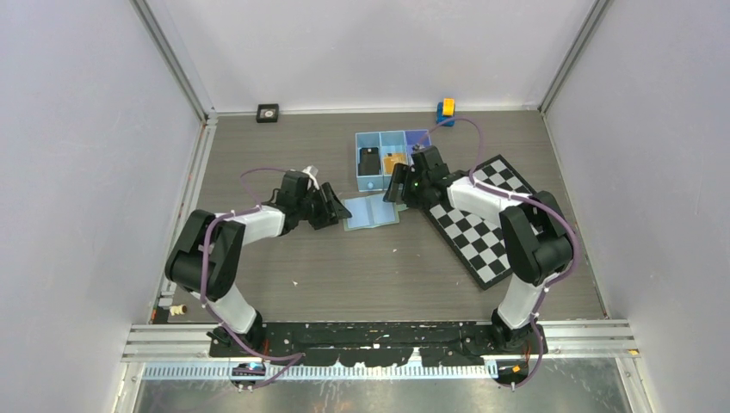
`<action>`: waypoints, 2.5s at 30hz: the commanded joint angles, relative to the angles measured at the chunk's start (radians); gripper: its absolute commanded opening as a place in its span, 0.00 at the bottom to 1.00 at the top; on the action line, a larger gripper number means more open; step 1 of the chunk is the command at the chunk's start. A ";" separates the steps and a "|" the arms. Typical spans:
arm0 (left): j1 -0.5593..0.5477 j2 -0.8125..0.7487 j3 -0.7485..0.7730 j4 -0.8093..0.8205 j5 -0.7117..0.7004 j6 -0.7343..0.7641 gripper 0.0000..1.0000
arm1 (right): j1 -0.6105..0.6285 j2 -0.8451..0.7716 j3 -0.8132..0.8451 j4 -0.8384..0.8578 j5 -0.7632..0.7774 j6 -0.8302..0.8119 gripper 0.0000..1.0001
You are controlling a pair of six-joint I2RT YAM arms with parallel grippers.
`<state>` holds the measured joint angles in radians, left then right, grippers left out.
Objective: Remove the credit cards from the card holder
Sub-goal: Close the card holder at the center of the board.
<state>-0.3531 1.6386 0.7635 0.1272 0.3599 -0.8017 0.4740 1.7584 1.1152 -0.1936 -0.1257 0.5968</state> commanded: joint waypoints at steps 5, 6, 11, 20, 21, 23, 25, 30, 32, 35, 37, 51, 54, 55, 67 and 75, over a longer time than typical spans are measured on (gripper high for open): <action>0.005 0.067 0.059 0.003 0.077 0.014 0.56 | -0.005 0.023 -0.009 0.024 0.016 0.022 0.77; 0.005 0.074 0.061 0.003 0.078 0.014 0.56 | -0.005 0.027 -0.012 0.023 0.011 0.024 0.76; 0.005 0.114 0.079 0.006 0.095 0.009 0.54 | -0.004 0.060 -0.030 0.051 -0.066 0.059 0.70; 0.005 0.185 0.099 0.053 0.156 -0.013 0.46 | -0.004 0.101 -0.066 0.156 -0.165 0.129 0.60; 0.005 0.189 0.101 0.053 0.159 -0.013 0.45 | -0.003 0.107 -0.067 0.167 -0.177 0.134 0.59; 0.005 0.192 0.103 0.054 0.163 -0.011 0.43 | -0.002 0.110 -0.072 0.187 -0.188 0.141 0.52; 0.004 0.198 0.107 0.057 0.174 -0.011 0.41 | 0.002 0.105 -0.073 0.188 -0.183 0.137 0.43; 0.003 0.222 0.117 0.074 0.203 -0.017 0.35 | 0.025 0.085 -0.074 0.189 -0.161 0.112 0.23; 0.003 0.222 0.117 0.073 0.203 -0.017 0.34 | 0.036 0.077 -0.077 0.203 -0.163 0.106 0.22; 0.002 0.222 0.118 0.074 0.205 -0.016 0.33 | 0.060 0.068 -0.073 0.221 -0.167 0.087 0.20; 0.002 0.221 0.119 0.075 0.208 -0.017 0.32 | 0.083 0.058 -0.057 0.184 -0.125 0.061 0.21; 0.000 0.190 0.111 0.066 0.198 -0.010 0.28 | 0.199 -0.044 -0.027 0.077 0.067 -0.098 0.54; -0.001 0.187 0.111 0.068 0.198 -0.009 0.27 | 0.238 -0.022 0.016 0.008 0.167 -0.140 0.58; -0.001 0.187 0.111 0.068 0.198 -0.009 0.27 | 0.249 -0.012 0.034 -0.016 0.200 -0.154 0.59; -0.003 0.190 0.110 0.068 0.198 -0.010 0.23 | 0.337 0.086 0.128 -0.067 0.314 -0.274 0.60; -0.003 0.162 0.096 0.062 0.176 -0.006 0.22 | 0.336 0.204 0.189 -0.080 0.222 -0.260 0.70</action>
<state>-0.3519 1.8400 0.8665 0.1879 0.5446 -0.8257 0.8101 1.9129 1.2507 -0.2722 0.1429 0.3424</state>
